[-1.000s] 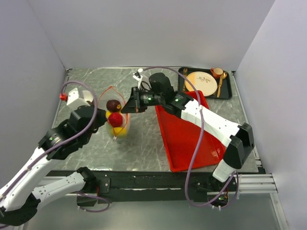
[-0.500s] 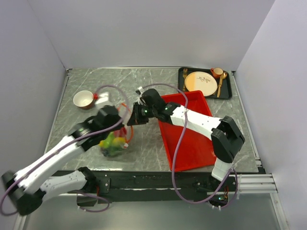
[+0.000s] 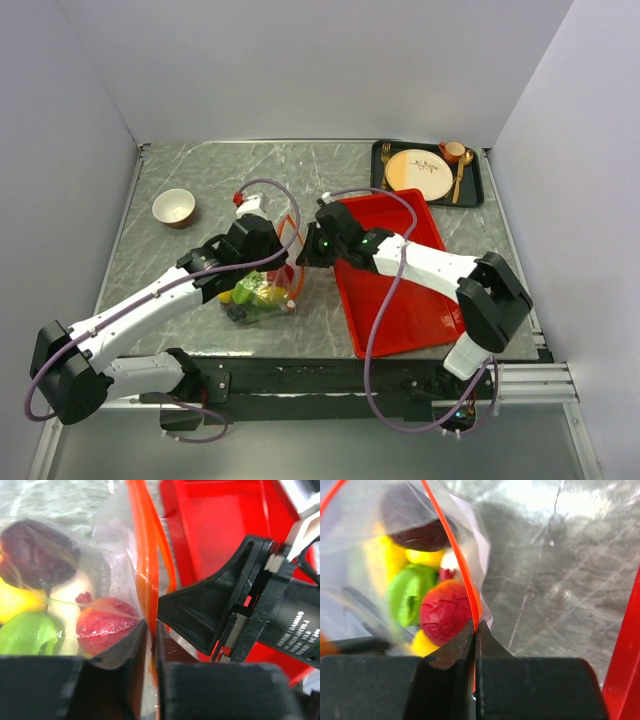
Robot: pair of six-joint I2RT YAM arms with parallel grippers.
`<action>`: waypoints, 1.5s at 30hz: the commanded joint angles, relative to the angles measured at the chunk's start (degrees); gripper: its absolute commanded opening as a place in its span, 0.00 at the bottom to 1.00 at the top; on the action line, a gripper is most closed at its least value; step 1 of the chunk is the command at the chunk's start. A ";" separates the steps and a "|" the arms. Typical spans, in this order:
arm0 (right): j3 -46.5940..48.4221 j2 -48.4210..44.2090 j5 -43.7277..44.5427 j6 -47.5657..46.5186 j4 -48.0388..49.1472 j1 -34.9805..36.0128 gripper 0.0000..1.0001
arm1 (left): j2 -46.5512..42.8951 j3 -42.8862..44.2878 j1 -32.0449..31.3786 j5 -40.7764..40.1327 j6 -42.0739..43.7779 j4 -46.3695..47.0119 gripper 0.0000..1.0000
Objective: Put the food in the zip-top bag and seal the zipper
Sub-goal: Adjust the zipper food storage bag at the center of the board.
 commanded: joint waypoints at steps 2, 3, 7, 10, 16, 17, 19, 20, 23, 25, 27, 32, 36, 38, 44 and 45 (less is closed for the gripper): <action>-1.26 -4.66 3.12 1.48 5.57 0.10 0.05 | 0.55 0.45 -0.15 6.39 1.99 5.55 0.25; -1.52 -4.75 2.33 1.65 5.93 0.19 0.05 | 0.82 0.18 -0.15 7.44 1.99 5.81 0.28; -2.05 -4.57 1.36 2.44 6.98 0.10 0.05 | 1.00 -0.43 -0.15 9.47 1.64 7.57 0.53; -2.57 -5.27 1.62 2.79 7.51 0.19 0.05 | 0.82 -0.61 -0.24 10.00 2.08 7.58 0.67; -0.91 -4.75 3.81 2.62 3.57 0.01 0.05 | -6.99 -3.32 -0.24 5.26 -0.81 5.82 0.89; -0.82 -4.75 4.16 2.79 3.30 -0.16 0.05 | -8.48 -3.94 -0.24 3.43 -1.43 5.38 0.90; -0.73 -4.48 4.08 3.41 3.03 -0.43 0.05 | -12.61 -5.87 -0.24 1.83 -3.53 3.54 0.90; -0.73 -4.40 3.73 3.59 3.03 -0.43 0.05 | -13.84 -6.58 -0.24 0.35 -4.42 2.84 0.90; -0.73 -4.22 3.56 4.03 2.85 -0.60 0.04 | -19.29 -10.71 -0.24 -0.20 -7.06 0.90 0.88; -0.64 -4.22 3.38 4.29 2.94 -0.69 0.04 | -22.90 -13.86 -0.24 0.33 -9.25 0.11 0.87; -0.29 -4.48 3.55 4.47 2.85 -0.78 0.04 | -25.88 -15.72 -0.33 1.20 -11.45 -0.33 0.85; -0.20 -4.83 3.55 4.90 3.29 -1.30 0.04 | -32.39 -23.36 -2.43 3.14 -22.78 2.37 0.79; -0.20 -4.84 3.11 5.08 3.82 -1.31 0.04 | -37.05 -28.90 -4.46 3.93 -30.60 8.26 0.78; -0.29 -4.92 2.94 5.17 3.82 -1.39 0.04 | -36.80 -29.61 -5.33 3.85 -31.84 9.16 0.78; -0.12 -5.01 3.20 5.08 3.47 -1.48 0.04 | -30.48 -28.65 -7.71 4.72 -33.69 12.31 0.77; 0.06 -5.10 3.29 4.91 3.03 -1.48 0.04 | -29.51 -28.91 -8.15 4.81 -34.91 12.93 0.76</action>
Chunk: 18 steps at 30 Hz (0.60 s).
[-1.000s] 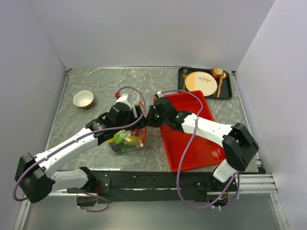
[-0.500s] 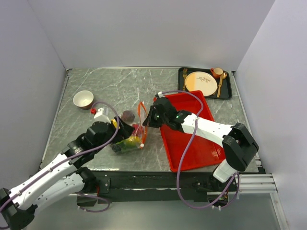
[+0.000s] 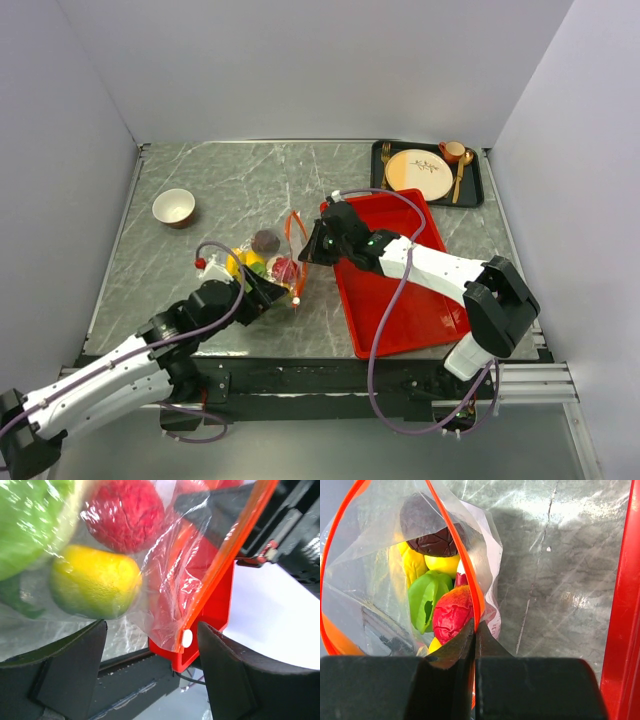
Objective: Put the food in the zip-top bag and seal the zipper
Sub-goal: Adjust the zipper food storage bag at the center of the board.
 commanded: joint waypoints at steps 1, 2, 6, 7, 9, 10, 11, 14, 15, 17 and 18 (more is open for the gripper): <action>2.36 -2.56 1.45 0.40 0.69 -0.69 0.04 | 3.26 0.16 -1.79 1.64 -4.87 7.29 0.73; 2.18 -2.74 1.63 0.40 0.69 -0.70 0.04 | 3.09 -0.28 -2.49 1.30 -5.57 7.74 0.71; 1.83 -2.83 1.63 0.49 1.04 -0.96 0.04 | 1.07 -2.30 -3.64 -0.37 -8.47 8.62 0.67; 1.92 -2.74 1.54 0.67 1.13 -0.87 0.03 | 0.72 -2.74 -3.64 -0.55 -8.74 9.15 0.65; 1.48 -2.65 1.19 0.84 1.57 -0.96 0.04 | 0.28 -3.53 -3.73 -0.90 -9.70 9.33 0.60; 1.39 -2.65 1.19 0.93 1.74 -0.87 0.03 | 0.36 -3.71 -3.73 -0.99 -9.88 9.67 0.58; 1.39 -2.74 1.10 1.02 1.74 -0.87 0.03 | 0.62 -3.80 -3.73 -0.99 -9.97 9.59 0.55; 1.39 -2.83 1.19 0.84 1.57 -0.87 0.03 | 1.33 -3.62 -3.99 -1.52 -10.41 9.41 0.52; 1.39 -2.91 1.19 0.84 1.57 -0.96 0.03 | 1.50 -3.62 -3.99 -1.78 -10.50 9.50 0.51; 1.48 -2.91 1.19 0.84 1.48 -0.96 0.03 | 1.94 -3.89 -4.17 -1.96 -10.94 10.72 0.49; 1.48 -3.00 1.10 0.84 1.48 -0.96 0.03 | 1.94 -4.24 -4.17 -1.96 -11.11 11.17 0.48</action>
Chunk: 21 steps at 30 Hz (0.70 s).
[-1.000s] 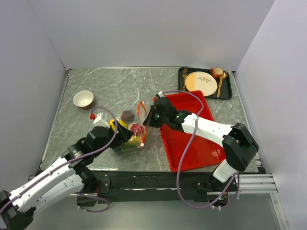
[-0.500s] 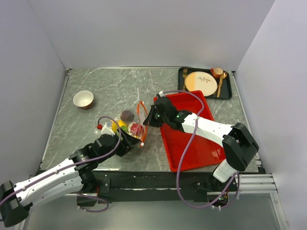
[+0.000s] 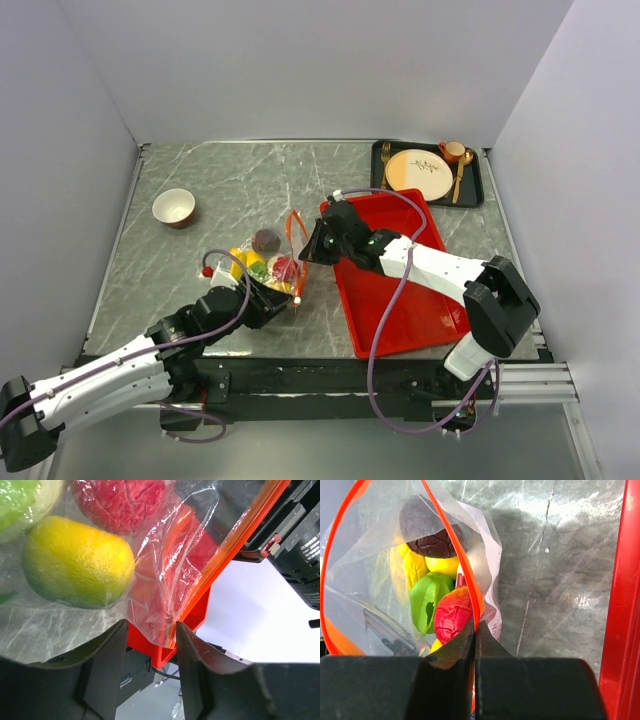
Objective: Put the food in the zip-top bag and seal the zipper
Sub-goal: Adjust the zipper food storage bag at the center of the board.
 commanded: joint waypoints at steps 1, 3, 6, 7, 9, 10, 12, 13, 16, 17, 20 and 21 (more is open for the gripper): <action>1.30 -3.09 0.93 0.25 1.63 -0.59 0.03 | 0.61 -0.65 -0.41 -1.52 -1.85 4.46 0.47; 1.30 -3.27 0.84 0.34 1.72 -0.50 0.03 | 1.22 -0.66 -0.41 -1.87 -1.94 4.47 0.44; 1.04 -3.44 0.58 0.34 1.90 -0.59 0.03 | 1.40 -0.31 -0.41 -2.84 -1.85 4.20 0.41; 0.86 -3.44 0.49 0.43 1.81 -0.50 0.03 | 1.40 -0.30 -0.41 -3.19 -1.76 4.37 0.38; 0.69 -3.53 0.05 0.52 2.07 -0.50 0.03 | 1.49 -0.22 -0.50 -3.54 -1.85 4.20 0.34; 0.43 -3.62 -0.04 0.60 2.25 -0.50 0.03 | 1.49 -0.04 -0.41 -3.72 -1.85 4.11 0.33; 0.25 -3.79 -0.30 0.60 2.34 -0.50 0.03 | 1.58 -0.04 -0.41 -4.07 -1.94 3.59 0.28; 0.07 -3.71 -0.30 0.60 2.34 -0.50 0.03 | 1.58 -0.13 -0.49 -4.16 -2.02 3.50 0.25; -0.10 -3.71 -0.48 0.60 2.25 -0.50 0.03 | 1.49 -0.22 -0.49 -4.42 -2.11 3.41 0.20; -0.10 -3.79 -0.48 0.60 2.25 -0.50 0.03 | 1.40 -0.04 -0.50 -4.51 -2.11 3.15 0.19; -0.45 -4.05 -0.74 0.52 2.69 -0.50 0.03 | 1.32 0.31 -0.41 -5.21 -2.03 2.10 0.11; -0.54 -4.14 -0.83 0.52 2.78 -0.50 0.03 | 1.32 0.48 -0.41 -5.48 -2.02 1.92 0.05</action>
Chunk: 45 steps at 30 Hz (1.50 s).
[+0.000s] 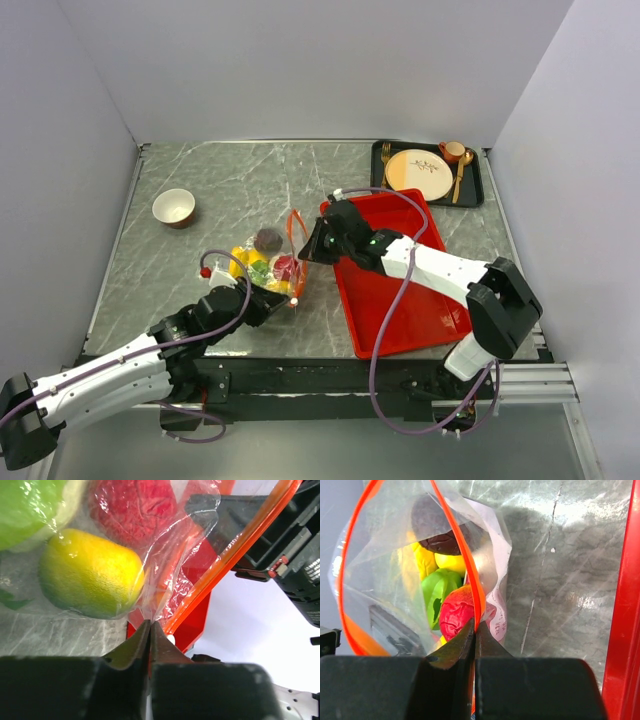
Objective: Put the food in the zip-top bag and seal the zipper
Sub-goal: Adjust the zipper food storage bag at the center of the board.
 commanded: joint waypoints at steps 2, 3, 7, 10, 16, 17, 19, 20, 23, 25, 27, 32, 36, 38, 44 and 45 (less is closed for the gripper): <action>-0.72 -3.62 -0.55 0.10 2.78 -0.46 0.04 | -0.28 1.10 -0.21 -2.40 -0.21 -0.31 0.01; -0.72 -3.71 -0.55 0.10 2.87 -0.54 0.04 | -0.19 1.10 -0.30 -2.40 -0.21 -0.49 0.01; -0.11 -4.15 0.07 -0.60 2.34 -0.54 0.04 | -1.07 1.10 -0.21 -3.27 -0.74 -2.25 0.01; 0.42 -4.15 -0.54 -1.13 1.90 -0.81 0.04 | -2.99 0.66 -0.21 -4.06 -0.91 -2.86 0.02; 1.30 -5.12 -3.97 -2.71 1.90 -2.39 0.18 | -6.95 0.40 -0.21 -6.53 -0.74 -5.50 0.01; 1.82 -5.12 -4.24 -2.97 0.07 -2.39 0.23 | -7.31 0.31 -0.21 -6.96 -0.65 -5.33 0.01; 2.09 -6.60 -3.98 -3.59 -1.43 -2.48 0.43 | -7.31 0.13 -0.21 -7.14 -0.21 -4.45 0.01; 1.66 -7.65 -3.72 -3.50 -2.31 -2.48 0.46 | -7.05 0.22 -0.30 -7.40 -0.12 -4.19 0.01; -0.54 -12.84 -4.06 -2.63 -3.98 -2.57 0.48 | -5.73 1.01 -0.21 -7.76 0.76 -3.39 0.01; -2.73 -16.88 -6.77 -1.05 -3.99 -2.57 0.52 | -4.94 1.36 -0.21 -7.93 1.37 -2.96 0.01; -5.62 -20.04 -9.76 0.53 -2.33 -2.39 0.52 | -4.50 1.54 -0.21 -7.93 1.81 -2.16 0.01; -8.62 -21.29 -17.07 4.32 -1.97 -0.02 0.48 | -3.89 1.89 -0.21 -8.20 2.95 -0.58 0.01; -10.99 -19.98 -19.62 8.26 1.98 2.09 0.46 | -3.10 2.33 -0.21 -7.85 4.01 0.21 0.01; -11.01 -19.01 -20.23 8.89 3.30 3.40 0.45 | -2.92 2.24 -0.30 -7.50 4.27 0.74 0.01; -11.17 -15.67 -20.94 10.38 5.85 5.25 0.45 | -2.13 2.16 -0.21 -6.79 4.98 1.97 0.01; -11.18 -15.31 -21.37 10.82 6.29 5.52 0.45 | -2.04 1.89 -0.21 -6.70 4.98 2.40 0.01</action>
